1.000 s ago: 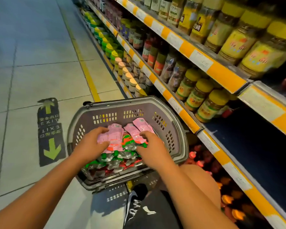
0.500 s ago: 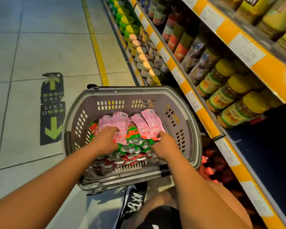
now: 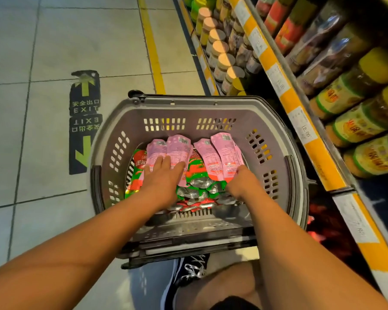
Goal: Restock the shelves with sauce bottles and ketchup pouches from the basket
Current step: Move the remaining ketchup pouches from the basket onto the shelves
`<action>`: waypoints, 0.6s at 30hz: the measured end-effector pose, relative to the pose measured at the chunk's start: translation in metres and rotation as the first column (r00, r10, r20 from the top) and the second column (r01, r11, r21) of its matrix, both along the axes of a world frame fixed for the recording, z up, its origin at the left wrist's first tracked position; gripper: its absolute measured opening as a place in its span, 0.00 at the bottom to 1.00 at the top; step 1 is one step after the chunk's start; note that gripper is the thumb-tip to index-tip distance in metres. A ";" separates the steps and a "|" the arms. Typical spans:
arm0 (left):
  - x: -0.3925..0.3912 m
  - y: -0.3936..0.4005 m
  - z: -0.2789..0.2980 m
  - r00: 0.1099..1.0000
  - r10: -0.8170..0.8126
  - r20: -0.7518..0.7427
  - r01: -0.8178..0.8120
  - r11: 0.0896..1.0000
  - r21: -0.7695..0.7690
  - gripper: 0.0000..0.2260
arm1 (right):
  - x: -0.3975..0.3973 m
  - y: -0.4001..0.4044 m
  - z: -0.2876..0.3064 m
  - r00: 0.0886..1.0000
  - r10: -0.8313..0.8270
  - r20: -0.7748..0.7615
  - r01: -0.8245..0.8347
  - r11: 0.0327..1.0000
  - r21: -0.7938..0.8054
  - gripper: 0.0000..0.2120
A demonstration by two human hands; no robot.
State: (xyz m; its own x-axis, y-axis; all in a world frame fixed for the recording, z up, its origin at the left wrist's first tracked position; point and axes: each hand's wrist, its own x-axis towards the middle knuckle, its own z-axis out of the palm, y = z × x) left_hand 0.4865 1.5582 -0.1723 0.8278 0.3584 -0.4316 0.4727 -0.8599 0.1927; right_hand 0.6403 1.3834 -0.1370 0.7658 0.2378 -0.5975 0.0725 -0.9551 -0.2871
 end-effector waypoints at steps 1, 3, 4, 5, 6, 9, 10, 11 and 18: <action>0.000 0.000 0.000 1.000 -0.003 0.017 0.003 1.000 -0.008 0.45 | 0.002 0.000 -0.002 1.000 -0.025 -0.010 0.025 1.000 0.012 0.24; 0.000 0.000 0.000 0.997 -0.014 0.076 0.016 0.999 -0.030 0.43 | 0.007 -0.001 -0.004 0.997 -0.071 -0.011 0.072 0.996 0.053 0.24; 0.000 0.000 0.001 0.994 -0.017 0.110 0.021 0.999 -0.034 0.42 | 0.009 -0.002 -0.004 0.996 -0.084 -0.002 0.084 0.994 0.072 0.22; 0.000 -0.001 0.002 0.990 -0.013 0.141 0.018 0.999 -0.038 0.41 | 0.011 -0.003 -0.005 0.995 -0.095 0.003 0.094 0.992 0.085 0.20; 0.000 -0.001 0.003 0.987 -0.002 0.163 0.010 0.999 -0.043 0.40 | 0.012 -0.005 -0.007 0.994 -0.107 -0.003 0.106 0.990 0.096 0.19; 0.003 0.000 0.005 0.981 0.028 0.192 -0.016 0.998 -0.062 0.36 | 0.011 -0.008 -0.010 0.986 -0.155 -0.056 0.160 0.980 0.121 0.19; 0.003 0.000 0.006 0.981 0.029 0.193 -0.017 0.998 -0.061 0.35 | 0.011 -0.009 -0.011 0.979 -0.187 -0.075 0.196 0.971 0.134 0.20; 0.003 -0.001 0.007 0.981 0.026 0.191 -0.015 0.998 -0.055 0.33 | 0.012 -0.010 -0.012 0.971 -0.222 -0.092 0.234 0.960 0.153 0.22; 0.003 -0.004 0.007 0.988 -0.049 0.147 0.035 0.994 0.100 0.26 | 0.005 -0.005 -0.015 0.977 -0.185 -0.102 0.203 0.957 0.207 0.36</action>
State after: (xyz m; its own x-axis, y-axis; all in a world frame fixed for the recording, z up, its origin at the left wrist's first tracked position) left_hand 0.4897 1.5540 -0.1650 0.8955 0.3558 -0.2674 0.4079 -0.8965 0.1730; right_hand 0.6457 1.3789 -0.1519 0.7612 0.2191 -0.6104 -0.1399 -0.8636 -0.4844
